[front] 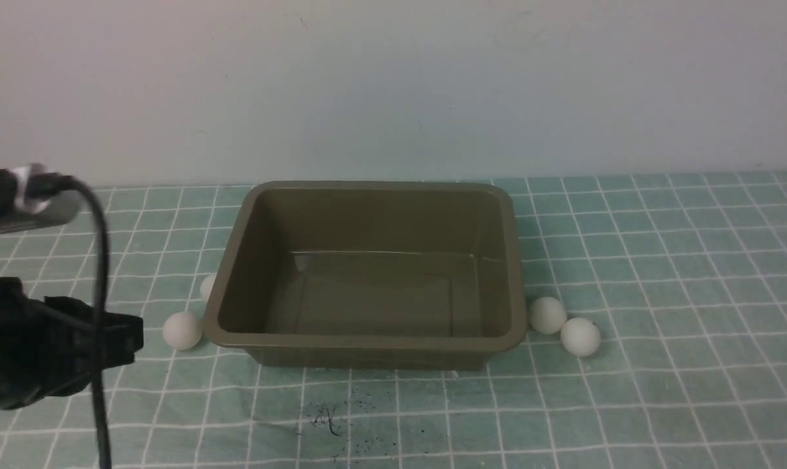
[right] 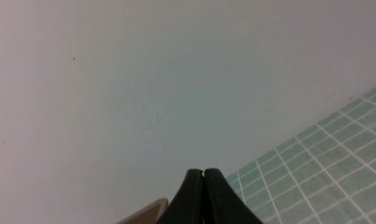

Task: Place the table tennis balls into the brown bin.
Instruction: 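Reach for and grasp a ping pong ball on the table beside the basket, then drop the ball into the bin, then reach for and grasp a ping pong ball on the table, then release the ping pong ball into the bin and lift the gripper away, then reach for and grasp a ping pong ball on the table beside the basket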

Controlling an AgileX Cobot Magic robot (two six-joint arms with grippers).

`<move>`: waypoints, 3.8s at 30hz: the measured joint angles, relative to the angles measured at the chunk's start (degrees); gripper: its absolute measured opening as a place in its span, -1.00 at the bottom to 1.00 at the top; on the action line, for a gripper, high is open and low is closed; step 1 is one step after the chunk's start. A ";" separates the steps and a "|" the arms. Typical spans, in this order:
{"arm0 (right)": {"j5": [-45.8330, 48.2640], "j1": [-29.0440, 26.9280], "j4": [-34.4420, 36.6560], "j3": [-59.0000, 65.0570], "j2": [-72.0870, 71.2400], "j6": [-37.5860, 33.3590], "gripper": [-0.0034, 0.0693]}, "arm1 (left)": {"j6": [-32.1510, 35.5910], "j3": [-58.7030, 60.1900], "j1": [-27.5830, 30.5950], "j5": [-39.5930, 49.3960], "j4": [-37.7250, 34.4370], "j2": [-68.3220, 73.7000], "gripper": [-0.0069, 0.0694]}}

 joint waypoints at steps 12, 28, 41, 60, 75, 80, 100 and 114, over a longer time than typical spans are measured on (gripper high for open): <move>46.10 0.19 -12.24 -33.67 33.34 -6.12 -0.95 | -2.63 -15.79 0.00 3.44 12.27 29.15 -0.82; 51.85 0.19 -15.71 -42.91 44.92 -6.39 -0.95 | -5.97 -21.40 0.00 -9.51 15.43 48.33 0.27; 49.48 0.20 -16.79 -45.28 48.24 -6.83 -0.94 | -6.41 -23.08 0.06 -8.78 15.86 54.23 0.11; 39.81 12.92 -29.63 -60.61 88.40 -11.89 0.11 | 0.16 -30.45 -9.76 -2.02 4.57 39.73 0.11; 36.48 15.05 -36.73 -69.51 112.06 -6.59 0.48 | -4.81 -37.91 -9.23 1.94 9.71 43.18 0.68; 39.76 14.99 -38.43 -69.88 111.52 -4.21 0.07 | -8.43 -42.02 -1.44 5.58 16.75 39.12 -0.23; 33.80 22.61 -18.60 -76.92 100.37 -10.51 0.21 | -3.79 -42.15 2.14 4.20 15.62 58.83 0.30; 51.59 23.04 -29.77 -88.56 101.03 -7.24 0.41 | -3.22 -42.17 1.76 -1.00 14.18 65.77 0.41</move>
